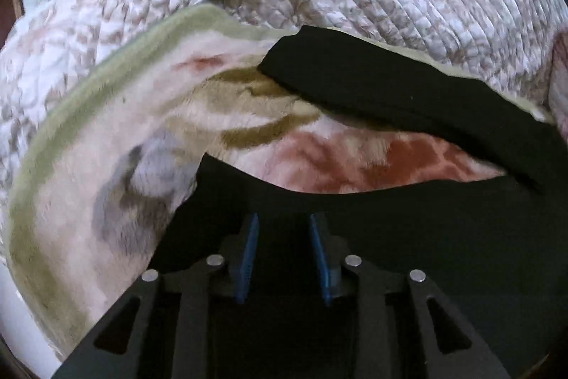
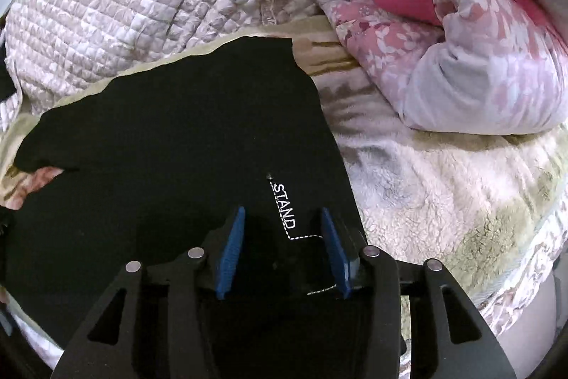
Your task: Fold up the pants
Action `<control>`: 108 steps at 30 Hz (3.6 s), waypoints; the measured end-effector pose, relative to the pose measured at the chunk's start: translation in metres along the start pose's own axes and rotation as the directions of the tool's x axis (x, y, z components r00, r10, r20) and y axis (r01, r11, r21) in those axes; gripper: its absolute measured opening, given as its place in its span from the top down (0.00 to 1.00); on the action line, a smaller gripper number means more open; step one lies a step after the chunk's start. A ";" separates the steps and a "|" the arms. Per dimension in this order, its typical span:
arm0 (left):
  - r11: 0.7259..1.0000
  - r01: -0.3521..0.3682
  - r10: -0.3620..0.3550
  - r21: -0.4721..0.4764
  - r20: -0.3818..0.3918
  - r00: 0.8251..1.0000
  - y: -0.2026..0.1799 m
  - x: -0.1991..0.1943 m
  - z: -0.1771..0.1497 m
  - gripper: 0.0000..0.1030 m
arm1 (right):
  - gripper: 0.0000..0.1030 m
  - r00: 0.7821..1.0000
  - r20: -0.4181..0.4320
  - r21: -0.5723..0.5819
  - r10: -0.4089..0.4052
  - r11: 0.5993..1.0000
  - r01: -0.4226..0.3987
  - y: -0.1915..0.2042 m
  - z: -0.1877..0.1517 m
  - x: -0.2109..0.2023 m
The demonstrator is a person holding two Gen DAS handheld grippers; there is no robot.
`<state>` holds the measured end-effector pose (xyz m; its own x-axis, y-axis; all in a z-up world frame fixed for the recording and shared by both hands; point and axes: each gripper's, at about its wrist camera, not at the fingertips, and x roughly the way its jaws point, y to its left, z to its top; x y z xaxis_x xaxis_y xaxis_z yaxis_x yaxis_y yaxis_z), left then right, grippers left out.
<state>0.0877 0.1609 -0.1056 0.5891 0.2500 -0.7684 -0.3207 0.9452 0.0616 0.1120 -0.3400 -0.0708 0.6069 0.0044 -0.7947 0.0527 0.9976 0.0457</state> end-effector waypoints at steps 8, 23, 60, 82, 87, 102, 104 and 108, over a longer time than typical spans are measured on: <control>0.996 0.087 -0.087 -0.028 -0.018 0.996 -0.012 -0.028 0.007 0.67 | 0.55 0.992 0.020 -0.036 0.123 0.992 -0.122 0.030 0.004 -0.022; 0.972 0.220 -0.216 0.081 -0.059 0.975 -0.076 -0.063 -0.005 0.52 | 0.55 0.964 -0.027 -0.171 0.265 0.949 -0.265 0.086 -0.008 -0.025; 0.951 0.235 -0.226 0.200 -0.065 0.972 -0.143 0.112 0.171 0.34 | 0.34 0.942 -0.190 -0.435 0.278 0.836 -0.334 0.117 0.191 0.174; 0.931 0.248 -0.279 0.269 0.085 0.956 -0.147 0.031 0.155 0.96 | 0.92 0.939 -0.030 -0.476 0.342 0.821 -0.314 0.118 0.153 0.035; 0.926 0.311 -0.347 0.214 0.159 0.924 -0.107 -0.038 0.119 0.96 | 0.92 0.924 -0.002 -0.466 0.382 0.817 -0.339 0.108 0.102 -0.032; 0.921 0.377 -0.372 0.104 -0.063 0.926 -0.058 -0.060 -0.043 0.95 | 0.81 0.914 -0.169 -0.156 0.368 0.906 -0.393 0.072 -0.040 -0.038; 0.919 0.387 -0.382 0.078 -0.070 0.921 -0.051 -0.066 -0.046 0.95 | 0.75 0.906 -0.165 -0.118 0.389 0.905 -0.410 0.067 -0.046 -0.045; 0.929 0.362 -0.359 0.071 -0.051 0.932 -0.038 -0.076 -0.046 0.94 | 0.51 0.890 -0.134 0.007 0.436 0.898 -0.439 0.048 -0.057 -0.061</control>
<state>0.0214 0.0961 -0.0788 0.6261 -0.1173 -0.7709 -0.0317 0.9840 -0.1755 0.0322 -0.2884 -0.0548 0.4572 0.4480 -0.7683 -0.2138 0.8939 0.3940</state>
